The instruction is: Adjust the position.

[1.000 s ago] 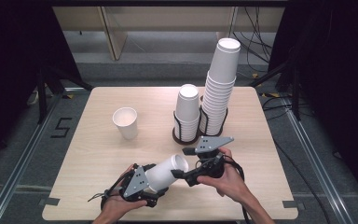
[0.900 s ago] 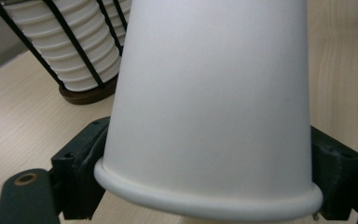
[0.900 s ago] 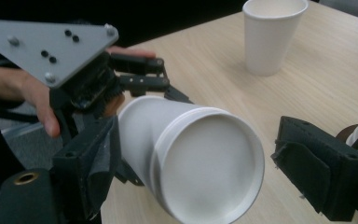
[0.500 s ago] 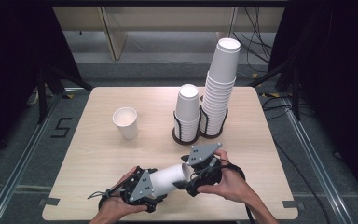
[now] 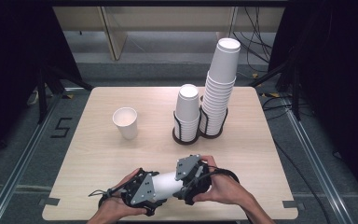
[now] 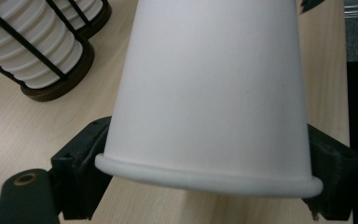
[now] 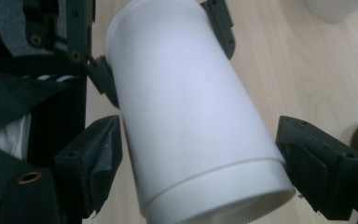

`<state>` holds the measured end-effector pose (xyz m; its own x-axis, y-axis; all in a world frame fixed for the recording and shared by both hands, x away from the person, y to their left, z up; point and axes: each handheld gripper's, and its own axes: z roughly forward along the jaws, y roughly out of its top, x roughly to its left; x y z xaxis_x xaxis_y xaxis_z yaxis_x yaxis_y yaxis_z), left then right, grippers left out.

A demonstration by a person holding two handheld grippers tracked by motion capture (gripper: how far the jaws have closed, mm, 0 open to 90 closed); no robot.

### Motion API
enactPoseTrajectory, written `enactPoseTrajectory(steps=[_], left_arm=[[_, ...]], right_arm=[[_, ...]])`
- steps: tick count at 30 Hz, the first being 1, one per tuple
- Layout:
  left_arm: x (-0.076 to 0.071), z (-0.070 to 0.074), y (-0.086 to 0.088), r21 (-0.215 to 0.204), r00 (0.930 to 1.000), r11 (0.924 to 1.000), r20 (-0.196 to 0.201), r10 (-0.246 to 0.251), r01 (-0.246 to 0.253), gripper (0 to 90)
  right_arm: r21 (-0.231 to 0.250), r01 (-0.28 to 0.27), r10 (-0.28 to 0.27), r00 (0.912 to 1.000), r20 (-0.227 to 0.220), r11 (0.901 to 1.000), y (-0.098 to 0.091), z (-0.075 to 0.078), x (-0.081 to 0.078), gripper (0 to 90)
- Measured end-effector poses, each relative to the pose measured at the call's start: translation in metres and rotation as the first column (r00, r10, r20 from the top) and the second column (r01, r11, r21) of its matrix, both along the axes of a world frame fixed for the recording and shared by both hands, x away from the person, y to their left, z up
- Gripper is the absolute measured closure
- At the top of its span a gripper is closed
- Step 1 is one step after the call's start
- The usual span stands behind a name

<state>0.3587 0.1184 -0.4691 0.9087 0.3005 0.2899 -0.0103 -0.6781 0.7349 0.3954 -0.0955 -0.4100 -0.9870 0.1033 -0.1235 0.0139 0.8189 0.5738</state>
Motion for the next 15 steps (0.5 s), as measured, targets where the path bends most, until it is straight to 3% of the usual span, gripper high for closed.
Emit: enactPoseTrajectory(steps=[2, 5, 11, 12, 14, 15], left_arm=[[-0.001, -0.001, -0.001, -0.001, 0.9999, 0.9999, 0.009, -0.011, 0.011, 15.2], [-0.001, -0.002, -0.001, 0.012, 0.9992, 0.9991, 0.008, -0.04, 0.04, 15.5], [-0.004, 0.0, -0.003, 0.013, 0.9981, 0.9981, 0.01, -0.06, 0.06, 16.2], [-0.004, 0.0, -0.003, 0.013, 0.998, 0.9981, 0.018, -0.061, 0.06, 16.2], [-0.004, 0.0, -0.003, 0.011, 0.998, 0.998, 0.011, -0.063, 0.063, 16.0], [-0.003, -0.001, -0.003, 0.0, 0.9978, 0.9979, 0.013, -0.065, 0.065, 15.4]], right_arm=[[-0.015, -0.039, 0.038, 0.999, -0.021, 0.9991, -0.002, -0.003, 0.002, 19.8], [-0.037, -0.078, 0.078, 0.9968, -0.017, 0.9962, -0.003, -0.007, 0.002, 21.4], [-0.106, -0.103, 0.103, 0.9946, -0.006, 0.989, 0.004, -0.013, -0.003, 21.3], [-0.117, -0.09, 0.088, 0.9959, -0.02, 0.9891, 0.004, -0.013, -0.006, 23.2], [-0.126, -0.129, 0.133, 0.9909, 0.02, 0.9836, 0.004, -0.013, -0.002, 23.8], [-0.129, -0.115, 0.117, 0.993, 0.013, 0.985, 0.002, -0.013, -0.003, 24.0]])
